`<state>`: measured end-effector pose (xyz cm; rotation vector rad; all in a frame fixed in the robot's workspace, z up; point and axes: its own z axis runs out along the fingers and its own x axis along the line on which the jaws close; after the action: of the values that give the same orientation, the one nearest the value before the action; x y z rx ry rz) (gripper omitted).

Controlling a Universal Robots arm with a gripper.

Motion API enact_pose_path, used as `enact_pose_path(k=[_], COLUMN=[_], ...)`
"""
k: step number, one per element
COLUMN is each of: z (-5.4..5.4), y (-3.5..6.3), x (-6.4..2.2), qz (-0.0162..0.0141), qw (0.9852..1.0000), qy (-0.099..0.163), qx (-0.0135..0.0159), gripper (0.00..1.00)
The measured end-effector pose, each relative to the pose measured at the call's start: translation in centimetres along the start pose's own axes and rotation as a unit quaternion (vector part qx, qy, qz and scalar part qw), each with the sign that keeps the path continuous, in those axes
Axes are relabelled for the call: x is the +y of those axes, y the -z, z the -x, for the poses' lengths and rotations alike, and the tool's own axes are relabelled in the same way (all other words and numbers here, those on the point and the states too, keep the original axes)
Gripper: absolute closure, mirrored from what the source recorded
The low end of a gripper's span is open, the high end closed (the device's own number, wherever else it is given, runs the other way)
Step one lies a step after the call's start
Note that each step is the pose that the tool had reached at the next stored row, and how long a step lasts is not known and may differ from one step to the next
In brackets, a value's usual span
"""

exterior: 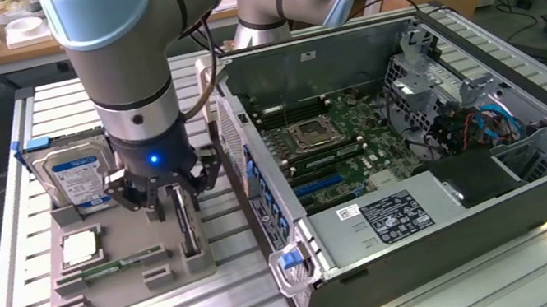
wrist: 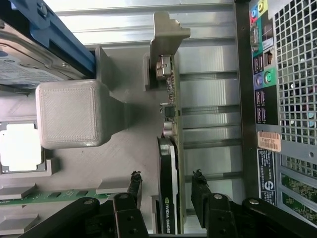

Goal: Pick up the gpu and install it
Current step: 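Pick up the gpu and move the gpu toward the slot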

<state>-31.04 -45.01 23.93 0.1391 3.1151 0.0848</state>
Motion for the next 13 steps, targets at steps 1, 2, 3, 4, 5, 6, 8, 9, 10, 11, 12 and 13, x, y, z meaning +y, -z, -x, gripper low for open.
enact_pose_path(k=[1,2,3,4,5,6,8,9,10,11,12,13], z=[0.00,-0.01,-0.01,-0.01,-0.01,-0.01,0.00,0.00,0.00,0.00,-0.01,-0.01], y=[-0.09,-0.13,-0.12,-0.13,-0.13,-0.14,-0.14,-0.15,-0.21,-0.27,-0.33,-0.41], x=[0.00,0.00,-0.01,0.00,-0.01,0.00,0.00,0.00,0.00,-0.01,-0.01,-0.02], qz=[0.0000,-0.0001,-0.0001,-0.0001,-0.0001,0.0000,0.0000,0.0000,0.0002,0.0001,0.0000,0.0000], qw=[1.0000,1.0000,1.0000,1.0000,1.0000,1.0000,1.0000,1.0000,1.0000,1.0000,1.0000,1.0000], qy=[0.000,0.000,0.000,0.000,0.000,0.000,0.000,0.000,0.000,0.000,0.000,0.000], qx=[0.0000,0.0001,0.0001,0.0001,0.0001,0.0000,0.0000,0.0000,-0.0002,-0.0001,0.0000,0.0000], gripper=[0.47,0.47,0.47,0.47,0.47,0.47,0.47,0.47,0.47,0.47,0.47,0.47])
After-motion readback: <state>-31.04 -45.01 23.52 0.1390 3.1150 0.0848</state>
